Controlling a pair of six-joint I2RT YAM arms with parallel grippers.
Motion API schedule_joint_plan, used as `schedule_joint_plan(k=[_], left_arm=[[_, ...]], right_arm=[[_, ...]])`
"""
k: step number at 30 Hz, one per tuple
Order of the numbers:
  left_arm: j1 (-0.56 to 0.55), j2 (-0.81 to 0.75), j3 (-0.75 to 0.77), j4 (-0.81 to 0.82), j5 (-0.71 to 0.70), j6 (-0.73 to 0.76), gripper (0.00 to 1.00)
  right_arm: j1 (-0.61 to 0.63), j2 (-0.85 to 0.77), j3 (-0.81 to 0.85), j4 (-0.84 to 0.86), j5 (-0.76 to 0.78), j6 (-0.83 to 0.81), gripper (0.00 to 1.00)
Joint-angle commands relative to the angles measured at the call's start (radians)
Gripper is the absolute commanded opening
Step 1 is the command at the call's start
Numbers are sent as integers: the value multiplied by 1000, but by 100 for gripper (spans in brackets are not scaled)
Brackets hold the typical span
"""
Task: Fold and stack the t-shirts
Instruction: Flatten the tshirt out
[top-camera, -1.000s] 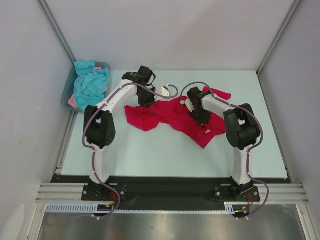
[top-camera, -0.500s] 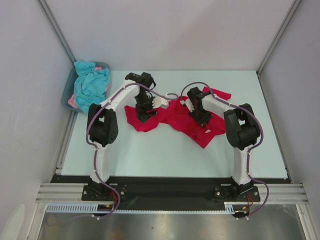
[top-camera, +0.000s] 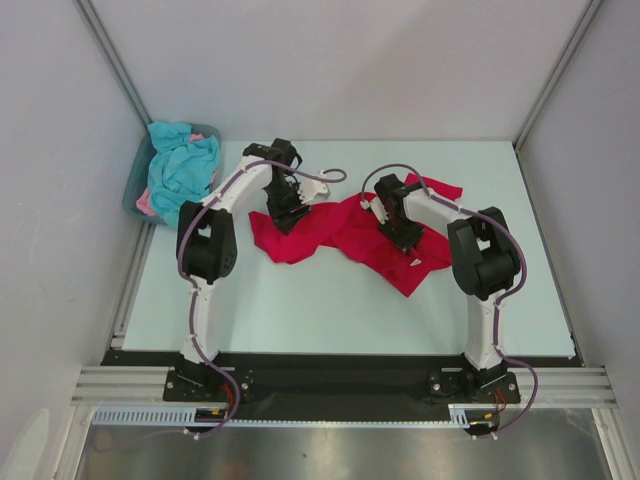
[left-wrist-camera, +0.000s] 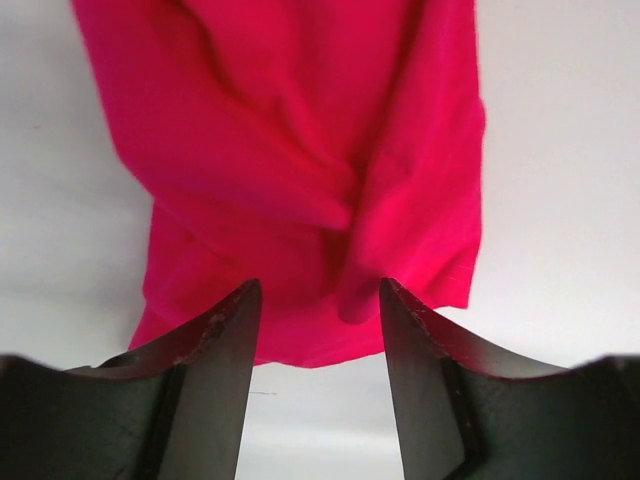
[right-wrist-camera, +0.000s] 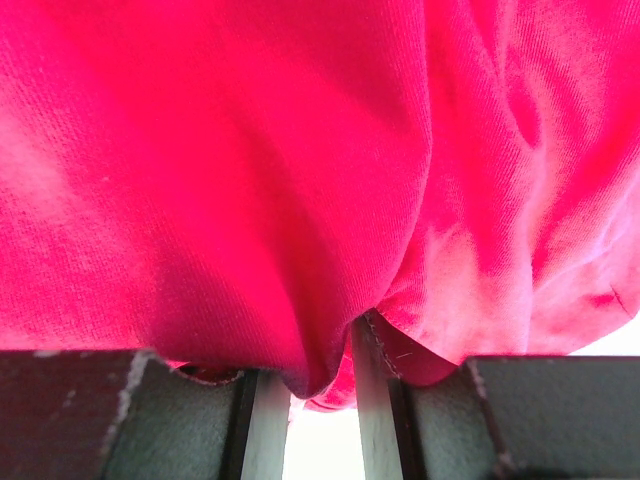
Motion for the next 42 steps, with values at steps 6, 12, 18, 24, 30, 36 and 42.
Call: schedule_joint_plan(k=[6,12,18,24,30,36,42], left_arm=[[-19,-36,-32,-72,78,75,55],[-20,-47,-58,-69,118,38,53],[-16,-44,-74,-40,109,-5,30],[-12,-70,-78,25,69,-68,0],[-11,-153,-75,111,-31,-115,0],[-9,-243,-89,229,-180,-171,0],[-9,-311,-182,332,-278,-158,0]], right_arm=[[-8,31,-5,51,39,-1,34],[-6,41,2,49,45,10,33],[-3,41,22,40,44,14,33],[-3,34,19,40,41,22,33],[-13,22,30,40,48,25,35],[-103,30,117,61,93,126,47],[-253,56,295,42,70,235,57]])
